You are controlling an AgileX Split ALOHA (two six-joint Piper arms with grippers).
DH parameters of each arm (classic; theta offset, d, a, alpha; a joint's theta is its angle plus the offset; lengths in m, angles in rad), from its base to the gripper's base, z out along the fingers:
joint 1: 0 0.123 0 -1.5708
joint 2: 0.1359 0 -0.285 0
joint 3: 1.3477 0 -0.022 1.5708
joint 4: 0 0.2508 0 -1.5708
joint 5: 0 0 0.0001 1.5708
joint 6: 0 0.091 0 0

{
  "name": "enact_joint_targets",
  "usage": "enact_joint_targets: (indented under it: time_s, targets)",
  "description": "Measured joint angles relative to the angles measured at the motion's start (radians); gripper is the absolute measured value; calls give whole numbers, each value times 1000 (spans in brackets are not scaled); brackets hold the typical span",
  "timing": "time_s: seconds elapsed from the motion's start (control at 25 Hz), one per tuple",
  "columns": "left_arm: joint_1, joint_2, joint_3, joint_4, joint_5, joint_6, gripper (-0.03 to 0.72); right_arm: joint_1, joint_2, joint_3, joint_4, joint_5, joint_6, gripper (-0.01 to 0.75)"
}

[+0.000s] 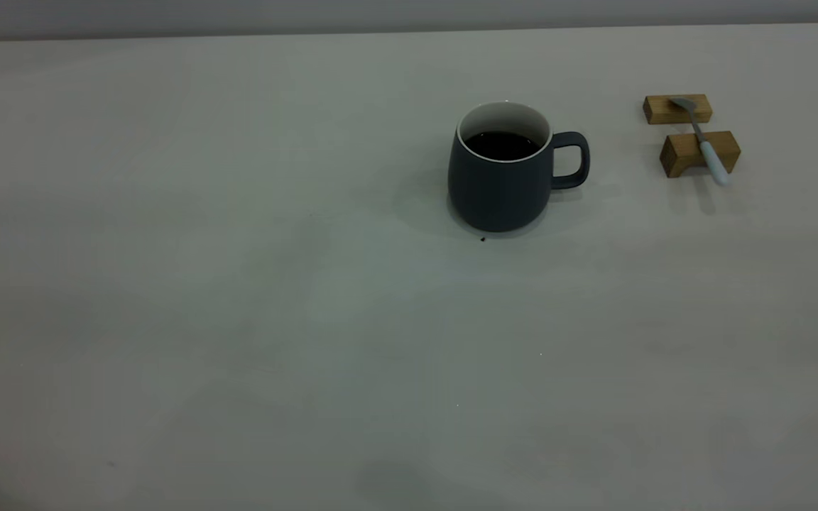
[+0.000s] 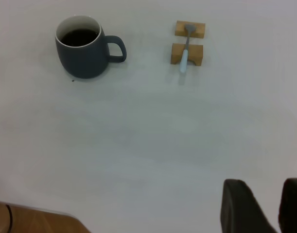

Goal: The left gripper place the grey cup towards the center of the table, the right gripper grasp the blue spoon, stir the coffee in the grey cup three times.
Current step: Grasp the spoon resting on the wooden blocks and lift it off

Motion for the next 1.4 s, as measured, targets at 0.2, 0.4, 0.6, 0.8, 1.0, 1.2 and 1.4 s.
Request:
enact_joint_targets:
  time_s: [0.2,0.4,0.6,0.8,1.0,1.2,1.4]
  targets:
    - [0,-167,70,34,-2,2,585,0,0,0,0,0,0,238]
    - [0,-296,71,37,1,3,585,0,0,0,0,0,0,238]
    - [6,-421,71,37,8,2,585,0,0,0,0,0,0,238]
    - [124,-520,71,37,12,2,585,0,0,0,0,0,0,238]
    - [251,-605,71,37,16,2,585,0,0,0,0,0,0,238]
    - [326,-706,71,37,24,2,585,0,0,0,0,0,0,238]
    - [339,-715,71,37,27,1,585,0,0,0,0,0,0,238]
